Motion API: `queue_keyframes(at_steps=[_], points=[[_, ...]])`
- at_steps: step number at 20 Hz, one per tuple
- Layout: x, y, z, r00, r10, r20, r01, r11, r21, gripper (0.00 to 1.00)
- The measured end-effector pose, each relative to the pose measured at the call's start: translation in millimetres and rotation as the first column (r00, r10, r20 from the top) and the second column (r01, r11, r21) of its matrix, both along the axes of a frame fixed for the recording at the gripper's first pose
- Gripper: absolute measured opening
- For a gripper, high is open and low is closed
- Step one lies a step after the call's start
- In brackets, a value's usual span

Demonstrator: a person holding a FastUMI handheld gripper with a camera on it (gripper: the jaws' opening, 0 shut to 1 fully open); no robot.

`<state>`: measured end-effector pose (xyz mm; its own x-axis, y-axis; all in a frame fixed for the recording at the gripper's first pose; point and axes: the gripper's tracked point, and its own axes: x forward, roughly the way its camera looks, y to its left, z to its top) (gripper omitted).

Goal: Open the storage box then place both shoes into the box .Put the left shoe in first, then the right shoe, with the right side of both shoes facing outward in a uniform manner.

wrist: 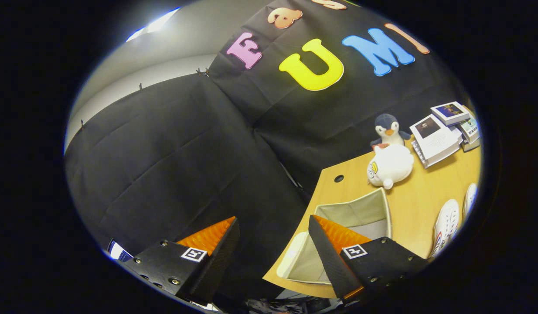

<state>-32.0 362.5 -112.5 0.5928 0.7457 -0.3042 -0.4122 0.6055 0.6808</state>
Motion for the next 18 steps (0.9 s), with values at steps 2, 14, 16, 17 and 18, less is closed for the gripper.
queue_keyframes(at_steps=[2, 14, 16, 17, 18], points=[[4.3, -22.1, -2.1, 1.0, -0.024, 0.013, 0.025, 0.999, -0.042, 0.97], [26.5, -139.0, -48.1, 0.988, -0.138, 0.071, 0.152, 0.952, -0.266, 0.97], [29.5, -159.6, -62.7, 0.985, -0.156, 0.068, 0.17, 0.936, -0.309, 0.97], [30.6, -169.9, -69.6, 0.984, -0.166, 0.063, 0.178, 0.928, -0.327, 0.97], [31.2, -179.0, -76.2, 0.983, -0.175, 0.058, 0.184, 0.921, -0.343, 0.97]])
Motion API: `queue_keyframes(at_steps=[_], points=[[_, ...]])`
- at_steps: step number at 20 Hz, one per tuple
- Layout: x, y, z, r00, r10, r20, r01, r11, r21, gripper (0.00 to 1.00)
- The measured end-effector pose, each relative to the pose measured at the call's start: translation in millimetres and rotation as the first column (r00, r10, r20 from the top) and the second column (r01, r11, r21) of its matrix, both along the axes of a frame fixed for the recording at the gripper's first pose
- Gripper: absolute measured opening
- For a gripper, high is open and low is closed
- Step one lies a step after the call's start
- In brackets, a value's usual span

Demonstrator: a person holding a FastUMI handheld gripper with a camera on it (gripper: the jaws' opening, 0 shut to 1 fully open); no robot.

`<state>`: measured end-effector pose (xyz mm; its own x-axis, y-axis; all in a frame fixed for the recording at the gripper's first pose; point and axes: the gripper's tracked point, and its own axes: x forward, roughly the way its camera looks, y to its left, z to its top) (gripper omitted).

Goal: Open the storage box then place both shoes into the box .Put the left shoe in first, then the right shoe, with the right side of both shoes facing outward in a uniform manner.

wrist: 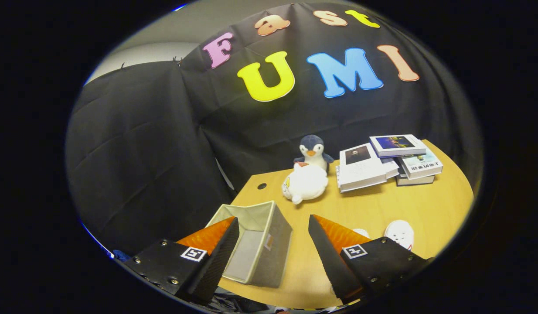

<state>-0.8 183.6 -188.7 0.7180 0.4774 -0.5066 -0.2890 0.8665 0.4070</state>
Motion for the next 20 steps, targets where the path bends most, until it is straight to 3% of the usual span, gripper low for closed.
queue_keyframes(at_steps=[8, 20], points=[[-2.9, -66.1, -60.5, 0.996, -0.054, -0.074, 0.043, 0.99, -0.136, 0.98], [-12.7, -120.6, -152.2, 0.978, -0.058, -0.2, -0.004, 0.955, -0.296, 0.98]])
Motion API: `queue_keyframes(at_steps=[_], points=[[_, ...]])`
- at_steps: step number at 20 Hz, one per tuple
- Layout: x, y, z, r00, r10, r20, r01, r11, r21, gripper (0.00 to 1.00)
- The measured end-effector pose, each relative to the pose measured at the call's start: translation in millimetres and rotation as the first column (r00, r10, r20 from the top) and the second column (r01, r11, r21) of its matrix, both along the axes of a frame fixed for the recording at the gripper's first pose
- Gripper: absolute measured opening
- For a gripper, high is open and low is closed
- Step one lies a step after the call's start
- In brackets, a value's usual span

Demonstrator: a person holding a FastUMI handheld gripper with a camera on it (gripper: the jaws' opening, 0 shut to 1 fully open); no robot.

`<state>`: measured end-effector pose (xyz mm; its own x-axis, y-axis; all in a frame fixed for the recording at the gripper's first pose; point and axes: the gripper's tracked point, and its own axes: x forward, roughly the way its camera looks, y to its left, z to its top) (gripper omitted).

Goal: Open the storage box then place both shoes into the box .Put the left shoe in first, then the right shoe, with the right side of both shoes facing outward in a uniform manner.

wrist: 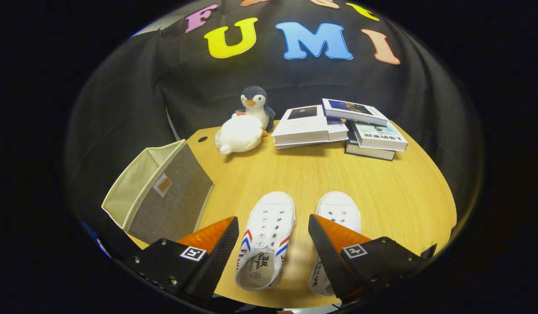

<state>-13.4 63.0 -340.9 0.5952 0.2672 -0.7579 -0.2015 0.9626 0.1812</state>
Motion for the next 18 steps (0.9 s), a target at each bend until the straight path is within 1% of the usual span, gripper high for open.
queue_keyframes(at_steps=[2, 6, 10, 11, 13, 15, 16, 18], points=[[-4.4, -2.0, -15.0, 0.999, 0.005, -0.038, -0.005, 1.0, -0.006, 0.98], [-11.5, -6.3, -41.3, 0.995, 0.039, -0.097, -0.044, 0.998, -0.054, 0.98], [-14.8, -7.8, -59.1, 0.989, 0.04, -0.143, -0.051, 0.996, -0.073, 0.98], [-14.9, -8.7, -62.9, 0.988, 0.042, -0.149, -0.054, 0.995, -0.081, 0.96], [-18.3, -8.8, -66.6, 0.985, 0.052, -0.162, -0.067, 0.994, -0.086, 0.87], [-20.6, -7.6, -71.8, 0.982, 0.06, -0.18, -0.077, 0.993, -0.091, 0.86], [-22.4, -6.7, -74.9, 0.98, 0.062, -0.191, -0.081, 0.993, -0.091, 0.75], [-20.8, -5.1, -77.6, 0.977, 0.061, -0.202, -0.079, 0.994, -0.081, 0.74]])
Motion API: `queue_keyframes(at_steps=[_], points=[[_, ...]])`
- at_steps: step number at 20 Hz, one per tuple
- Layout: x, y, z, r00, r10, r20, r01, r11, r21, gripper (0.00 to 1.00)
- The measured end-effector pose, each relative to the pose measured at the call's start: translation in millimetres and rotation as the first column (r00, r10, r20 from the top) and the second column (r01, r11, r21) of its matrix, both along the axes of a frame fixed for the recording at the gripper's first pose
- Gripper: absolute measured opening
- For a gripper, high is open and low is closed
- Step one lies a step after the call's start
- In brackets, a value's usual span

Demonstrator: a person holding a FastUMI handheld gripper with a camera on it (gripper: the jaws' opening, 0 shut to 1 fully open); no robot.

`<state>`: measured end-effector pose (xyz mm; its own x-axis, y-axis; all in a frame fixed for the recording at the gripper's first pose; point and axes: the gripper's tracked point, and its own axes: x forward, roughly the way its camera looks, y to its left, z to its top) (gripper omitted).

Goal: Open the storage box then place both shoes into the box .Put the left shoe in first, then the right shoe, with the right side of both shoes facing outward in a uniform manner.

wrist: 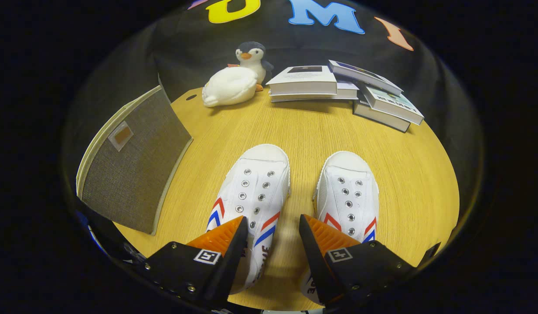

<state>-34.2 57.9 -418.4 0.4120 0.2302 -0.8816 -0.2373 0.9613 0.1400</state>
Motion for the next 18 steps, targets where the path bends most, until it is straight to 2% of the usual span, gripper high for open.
queue_keyframes(at_steps=[1, 2, 3, 4, 7, 8, 10, 11, 12, 18], points=[[-4.4, 4.0, -2.1, 1.0, -0.008, -0.021, 0.009, 1.0, 0.023, 0.74], [-4.5, 6.1, -2.7, 0.999, -0.029, -0.032, 0.03, 0.999, 0.042, 0.47], [-4.3, 5.5, -4.0, 0.998, -0.05, -0.043, 0.052, 0.997, 0.052, 0.39], [-5.4, 5.6, -4.3, 0.996, -0.063, -0.059, 0.067, 0.996, 0.064, 0.37], [-8.8, 7.2, 0.2, 0.987, -0.121, -0.11, 0.134, 0.983, 0.126, 0.42], [-2.8, 11.1, -8.3, 0.979, -0.163, -0.118, 0.18, 0.972, 0.148, 0.14], [-0.4, 12.1, -3.9, 0.975, -0.177, -0.131, 0.197, 0.968, 0.158, 0.14], [0.7, 22.7, -7.6, 0.97, -0.213, -0.12, 0.231, 0.96, 0.159, 0.14], [0.7, 9.4, -0.7, 0.966, -0.22, -0.138, 0.24, 0.959, 0.152, 0.01], [8.6, 15.0, 26.9, 0.945, -0.29, -0.15, 0.317, 0.924, 0.213, 0.01]])
